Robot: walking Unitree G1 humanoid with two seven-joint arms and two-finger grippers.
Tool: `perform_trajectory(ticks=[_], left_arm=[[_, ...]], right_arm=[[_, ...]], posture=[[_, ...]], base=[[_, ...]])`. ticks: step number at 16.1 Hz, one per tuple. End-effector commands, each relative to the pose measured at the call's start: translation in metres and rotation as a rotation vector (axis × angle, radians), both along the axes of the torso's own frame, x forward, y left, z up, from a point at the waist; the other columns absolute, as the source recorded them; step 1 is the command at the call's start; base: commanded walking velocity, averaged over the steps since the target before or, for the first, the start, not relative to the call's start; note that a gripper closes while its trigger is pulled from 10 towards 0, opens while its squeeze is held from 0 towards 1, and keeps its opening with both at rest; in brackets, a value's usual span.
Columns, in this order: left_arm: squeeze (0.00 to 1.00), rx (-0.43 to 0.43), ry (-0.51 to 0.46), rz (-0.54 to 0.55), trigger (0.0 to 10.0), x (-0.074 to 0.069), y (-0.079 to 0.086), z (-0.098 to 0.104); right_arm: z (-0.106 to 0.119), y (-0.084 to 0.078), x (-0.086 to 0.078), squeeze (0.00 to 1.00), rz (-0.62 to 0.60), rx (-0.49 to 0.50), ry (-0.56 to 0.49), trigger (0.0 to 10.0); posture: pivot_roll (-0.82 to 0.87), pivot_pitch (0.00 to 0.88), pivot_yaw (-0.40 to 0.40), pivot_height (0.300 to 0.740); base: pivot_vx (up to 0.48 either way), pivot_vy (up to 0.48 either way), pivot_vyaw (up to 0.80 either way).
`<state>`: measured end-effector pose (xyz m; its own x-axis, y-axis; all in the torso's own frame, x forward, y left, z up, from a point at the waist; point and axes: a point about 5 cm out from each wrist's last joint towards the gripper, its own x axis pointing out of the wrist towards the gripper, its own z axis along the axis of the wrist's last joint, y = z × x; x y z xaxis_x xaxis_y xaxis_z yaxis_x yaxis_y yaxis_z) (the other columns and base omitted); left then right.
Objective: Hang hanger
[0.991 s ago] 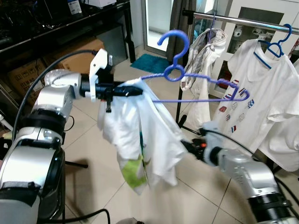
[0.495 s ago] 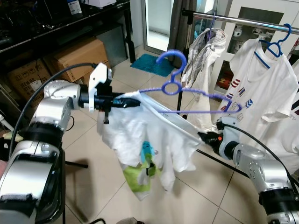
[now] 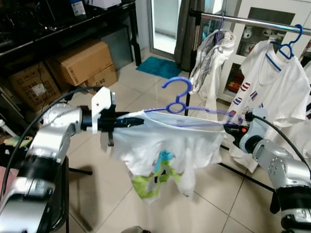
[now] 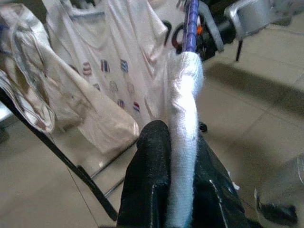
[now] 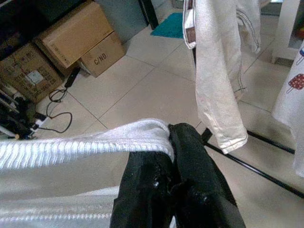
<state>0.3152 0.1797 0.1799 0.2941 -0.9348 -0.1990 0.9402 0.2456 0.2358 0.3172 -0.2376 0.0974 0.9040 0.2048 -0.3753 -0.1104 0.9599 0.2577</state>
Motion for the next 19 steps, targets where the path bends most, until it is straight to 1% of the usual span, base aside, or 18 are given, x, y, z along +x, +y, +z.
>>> perform_trajectory(ticks=[1,2,3,4,5,6,7,8,9,10,11,12,13,15,17,19], left_arm=[[0.00,-0.088,-0.134,0.168,0.0,-0.002,0.045,0.035],[0.00,-0.104,-0.142,0.180,0.0,-0.003,0.045,0.036],[0.00,-0.194,-0.181,0.216,0.0,-0.006,0.044,0.041],[0.00,-0.230,-0.188,0.223,0.0,-0.007,0.044,0.043],[0.00,-0.199,-0.148,0.160,0.0,-0.017,0.039,0.035],[0.00,-0.199,-0.148,0.160,0.0,-0.017,0.039,0.035],[0.00,-0.108,-0.125,0.133,0.0,-0.023,0.038,0.025],[0.00,-0.043,-0.118,0.155,0.0,-0.025,0.040,0.015],[0.00,0.025,-0.137,0.204,0.0,-0.022,0.045,0.010],[0.00,0.111,-0.196,0.281,0.0,-0.018,0.051,0.005],[0.00,0.178,-0.246,0.332,0.0,-0.016,0.056,-0.001],[0.00,0.226,-0.264,0.326,0.0,-0.020,0.056,-0.007],[0.00,0.237,-0.266,0.321,0.0,-0.021,0.056,-0.010],[0.00,0.291,-0.271,0.314,0.0,-0.030,0.053,-0.029],[0.00,0.320,-0.316,0.356,0.0,-0.029,0.053,-0.033],[0.00,0.395,-0.355,0.393,0.0,-0.029,0.056,-0.044]], right_arm=[[-0.007,-0.073,-0.022,0.00,-0.338,-0.077,0.080,0.0],[-0.006,-0.075,-0.022,0.00,-0.346,-0.074,0.077,0.0],[-0.006,-0.080,-0.021,0.00,-0.377,-0.060,0.071,0.0],[-0.006,-0.082,-0.021,0.00,-0.387,-0.055,0.070,0.0],[-0.005,-0.087,-0.020,0.00,-0.423,-0.029,0.066,0.0],[-0.005,-0.087,-0.020,0.00,-0.423,-0.029,0.066,0.0],[-0.005,-0.090,-0.019,0.00,-0.437,-0.014,0.060,0.0],[-0.001,-0.094,-0.017,0.00,-0.448,-0.005,0.045,0.0],[0.002,-0.096,-0.015,0.00,-0.451,-0.004,0.031,0.0],[0.006,-0.098,-0.013,0.00,-0.449,-0.001,0.010,0.0],[0.010,-0.100,-0.011,0.00,-0.448,0.002,-0.005,0.0],[0.013,-0.101,-0.010,0.00,-0.448,0.003,-0.015,0.0],[0.014,-0.102,-0.010,0.00,-0.447,0.004,-0.019,0.0],[0.017,-0.104,-0.008,0.00,-0.444,0.005,-0.035,0.0],[0.018,-0.104,-0.007,0.00,-0.437,0.006,-0.043,0.0],[0.022,-0.105,-0.005,0.00,-0.435,0.005,-0.052,0.0]], posture=[[-0.14,0.000,0.098,0.740],[-0.14,0.000,0.098,0.740],[-0.14,0.000,0.098,0.740],[-0.14,0.000,0.098,0.740],[-0.14,0.000,0.096,0.740],[-0.14,0.000,0.096,0.740],[-0.14,0.000,0.100,0.740],[-0.14,0.000,0.101,0.740],[-0.14,0.000,0.103,0.740],[-0.14,0.000,0.107,0.740],[-0.15,0.000,0.107,0.740],[-0.15,0.000,0.108,0.740],[-0.15,0.000,0.108,0.740],[-0.15,0.000,0.105,0.740],[-0.15,0.000,0.103,0.740],[-0.15,0.000,0.102,0.740]], base=[[0.000,0.000,0.00],[0.000,0.000,0.00],[0.000,0.000,0.00],[0.000,0.000,0.00],[0.000,0.000,0.00],[0.000,0.000,0.00],[0.000,0.000,0.00],[0.000,0.000,0.00],[0.000,0.000,0.00],[0.000,0.000,0.00],[0.000,0.000,0.00],[0.000,0.000,0.00],[0.000,0.000,0.00],[0.000,0.000,0.00],[0.000,0.000,0.00],[0.000,0.000,0.00]])
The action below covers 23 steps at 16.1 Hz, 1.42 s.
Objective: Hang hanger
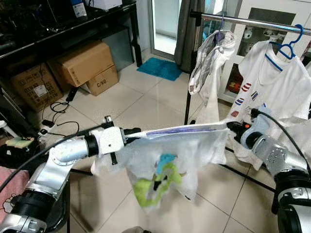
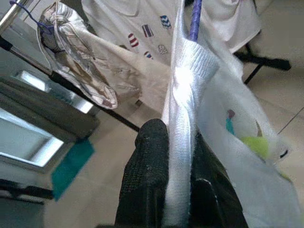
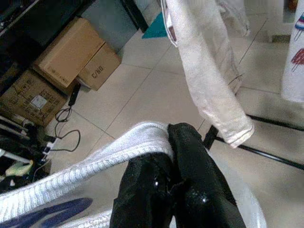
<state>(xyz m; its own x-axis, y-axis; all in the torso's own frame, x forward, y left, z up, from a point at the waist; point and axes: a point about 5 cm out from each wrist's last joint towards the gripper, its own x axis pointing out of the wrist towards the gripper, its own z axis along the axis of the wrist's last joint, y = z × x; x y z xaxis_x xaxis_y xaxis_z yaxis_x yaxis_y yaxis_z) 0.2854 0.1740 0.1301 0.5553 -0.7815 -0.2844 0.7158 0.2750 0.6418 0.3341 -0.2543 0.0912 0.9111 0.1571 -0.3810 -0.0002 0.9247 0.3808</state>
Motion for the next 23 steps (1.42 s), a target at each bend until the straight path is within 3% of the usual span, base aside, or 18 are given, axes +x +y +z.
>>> perform_trajectory(ticks=[1,3,8,10,12,15,17,20,23], left_arm=[[0.00,0.139,-0.020,0.246,0.0,0.000,0.065,0.000],[0.00,0.222,-0.044,0.276,0.0,0.000,0.068,-0.008],[0.00,0.287,-0.060,0.364,0.0,0.006,0.075,-0.019],[0.00,0.301,-0.008,0.402,0.0,0.008,0.078,-0.025],[0.00,0.262,0.023,0.444,0.0,0.012,0.079,-0.026],[0.00,0.176,-0.003,0.466,0.0,0.027,0.076,-0.012],[0.00,0.028,-0.059,0.402,0.0,0.035,0.061,0.006],[0.00,-0.077,-0.042,0.327,0.0,0.036,0.052,0.014],[0.00,-0.127,0.023,0.254,0.0,0.032,0.053,0.016]], right_arm=[[0.031,-0.090,-0.021,0.00,-0.332,-0.131,-0.072,0.0],[0.035,-0.092,-0.020,0.00,-0.331,-0.132,-0.084,0.0],[0.039,-0.087,-0.018,0.00,-0.284,-0.143,-0.119,0.0],[0.042,-0.083,-0.017,0.00,-0.240,-0.172,-0.130,0.0],[0.047,-0.077,-0.016,0.00,-0.191,-0.206,-0.146,0.0],[0.060,-0.052,-0.019,0.00,-0.006,-0.387,-0.151,0.0],[0.056,-0.036,-0.031,0.00,0.088,-0.514,-0.084,0.0],[0.044,-0.017,-0.048,0.00,0.171,-0.564,-0.034,0.0],[0.040,-0.018,-0.059,0.00,0.171,-0.579,-0.007,0.0]], posture=[[-0.15,0.000,0.100,0.740],[-0.15,0.000,0.097,0.740],[-0.16,0.000,0.094,0.740],[-0.16,0.000,0.092,0.740],[-0.15,0.000,0.090,0.740],[-0.15,0.000,0.081,0.740],[-0.15,0.000,0.080,0.740],[-0.16,0.000,0.090,0.740],[-0.16,0.000,0.096,0.740]], base=[[0.000,0.000,0.00],[0.000,0.000,0.00],[0.000,0.000,0.00],[0.000,0.000,0.00],[0.000,0.000,0.00],[0.000,0.000,0.00],[0.000,0.000,0.00],[0.000,0.000,0.00],[0.000,0.000,0.00]])
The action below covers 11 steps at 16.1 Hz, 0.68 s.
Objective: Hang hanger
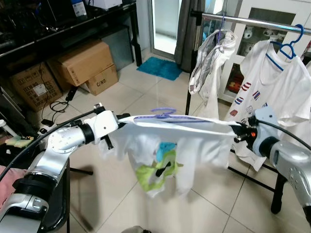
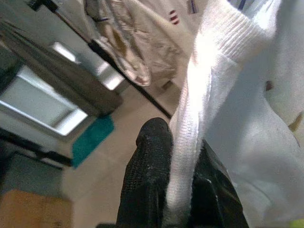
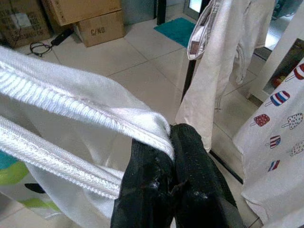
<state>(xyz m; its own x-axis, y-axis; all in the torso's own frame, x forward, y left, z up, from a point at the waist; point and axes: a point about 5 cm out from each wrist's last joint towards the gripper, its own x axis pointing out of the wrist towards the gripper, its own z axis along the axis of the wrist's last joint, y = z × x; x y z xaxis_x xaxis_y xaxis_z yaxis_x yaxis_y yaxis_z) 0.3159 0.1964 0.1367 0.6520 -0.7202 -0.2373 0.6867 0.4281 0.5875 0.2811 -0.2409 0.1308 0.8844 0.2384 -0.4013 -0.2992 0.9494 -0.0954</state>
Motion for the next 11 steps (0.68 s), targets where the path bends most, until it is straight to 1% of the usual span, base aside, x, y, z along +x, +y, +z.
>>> perform_trajectory(ticks=[1,2,4,6,8,9,10,11], left_arm=[[0.00,-0.014,0.009,0.115,0.0,0.001,0.034,0.008],[0.00,0.010,0.052,0.112,0.0,-0.001,0.039,0.003],[0.00,0.015,0.160,0.085,0.0,-0.005,0.045,-0.005],[0.00,0.024,0.202,0.067,0.0,-0.006,0.044,-0.008],[0.00,0.022,0.187,0.092,0.0,-0.002,0.045,-0.007],[0.00,0.000,0.166,0.123,0.0,0.004,0.045,-0.003],[0.00,-0.025,0.171,0.119,0.0,0.007,0.043,-0.001],[0.00,-0.024,0.179,0.101,0.0,0.008,0.040,-0.001]], right_arm=[[0.001,-0.032,-0.007,0.00,-0.144,-0.103,0.029,0.0],[0.006,-0.032,-0.008,0.00,-0.149,-0.103,0.021,0.0],[0.018,-0.027,-0.007,0.00,-0.149,-0.102,-0.013,0.0],[0.026,-0.016,-0.005,0.00,-0.122,-0.085,-0.038,0.0],[0.028,-0.008,-0.007,0.00,-0.093,-0.078,-0.036,0.0],[0.028,0.000,-0.010,0.00,-0.066,-0.073,-0.021,0.0],[0.027,0.004,-0.012,0.00,-0.061,-0.069,-0.007,0.0],[0.025,0.008,-0.013,0.00,-0.059,-0.059,0.002,0.0]], posture=[[-0.16,0.000,0.096,0.740],[-0.16,0.000,0.099,0.740],[-0.16,0.000,0.094,0.740],[-0.16,0.000,0.091,0.740],[-0.16,0.000,0.091,0.740],[-0.16,0.000,0.092,0.740],[-0.16,0.000,0.093,0.740],[-0.16,0.000,0.095,0.740]], base=[[0.000,0.000,0.00],[0.000,0.000,0.00],[0.000,0.000,0.00],[0.000,0.000,0.00],[0.000,0.000,0.00],[0.000,0.000,0.00],[0.000,0.000,0.00],[0.000,0.000,0.00]])
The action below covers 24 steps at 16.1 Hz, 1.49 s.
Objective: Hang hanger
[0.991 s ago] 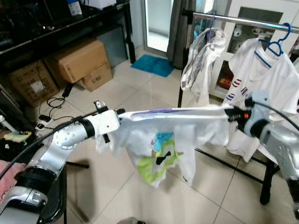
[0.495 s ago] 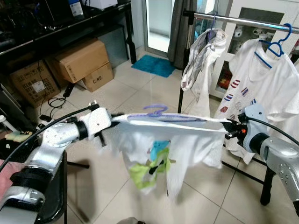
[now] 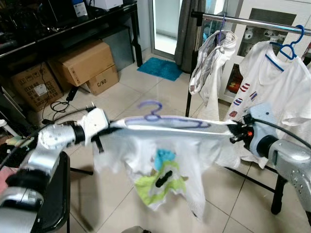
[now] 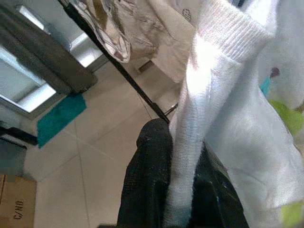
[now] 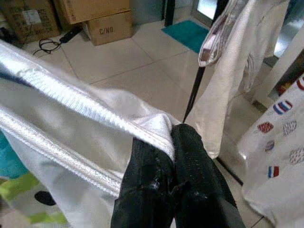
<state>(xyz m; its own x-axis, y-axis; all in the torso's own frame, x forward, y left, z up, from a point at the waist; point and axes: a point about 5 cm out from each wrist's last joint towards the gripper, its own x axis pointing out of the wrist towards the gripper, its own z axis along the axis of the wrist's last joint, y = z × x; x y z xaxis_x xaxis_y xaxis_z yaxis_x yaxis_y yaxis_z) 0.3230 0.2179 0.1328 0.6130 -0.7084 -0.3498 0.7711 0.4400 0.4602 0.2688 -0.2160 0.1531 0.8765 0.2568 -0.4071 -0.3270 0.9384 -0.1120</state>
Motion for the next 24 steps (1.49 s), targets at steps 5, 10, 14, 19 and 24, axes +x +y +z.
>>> perform_trajectory(ticks=[5,10,14,19,24], left_arm=[[0.00,-0.044,-0.004,0.095,0.0,0.012,0.006,0.004],[0.00,-0.125,0.001,0.032,0.0,0.017,-0.011,0.009],[0.00,-0.153,0.007,0.014,0.0,0.018,-0.012,0.012],[0.00,-0.239,0.032,-0.099,0.0,0.015,-0.015,0.021],[0.00,-0.273,0.209,-0.304,0.0,0.002,-0.013,0.027]], right_arm=[[-0.010,0.005,-0.011,0.00,-0.077,0.030,0.050,9.3],[-0.006,0.024,-0.011,1.00,-0.015,0.125,0.015,10.0],[0.007,0.032,-0.015,1.00,0.110,0.193,-0.051,10.0],[0.025,0.027,-0.018,1.00,0.244,0.228,-0.183,10.0],[0.049,0.004,-0.014,1.00,0.356,0.137,-0.291,10.0]], posture=[[-0.16,0.000,0.097,0.740],[-0.18,0.000,0.111,0.740],[-0.18,0.000,0.117,0.740],[-0.18,0.000,0.123,0.740],[-0.18,0.000,0.123,0.740]], base=[[0.000,0.000,0.00],[0.000,0.000,0.00],[0.000,0.000,0.00],[0.000,0.000,0.00],[0.000,0.000,0.00]])
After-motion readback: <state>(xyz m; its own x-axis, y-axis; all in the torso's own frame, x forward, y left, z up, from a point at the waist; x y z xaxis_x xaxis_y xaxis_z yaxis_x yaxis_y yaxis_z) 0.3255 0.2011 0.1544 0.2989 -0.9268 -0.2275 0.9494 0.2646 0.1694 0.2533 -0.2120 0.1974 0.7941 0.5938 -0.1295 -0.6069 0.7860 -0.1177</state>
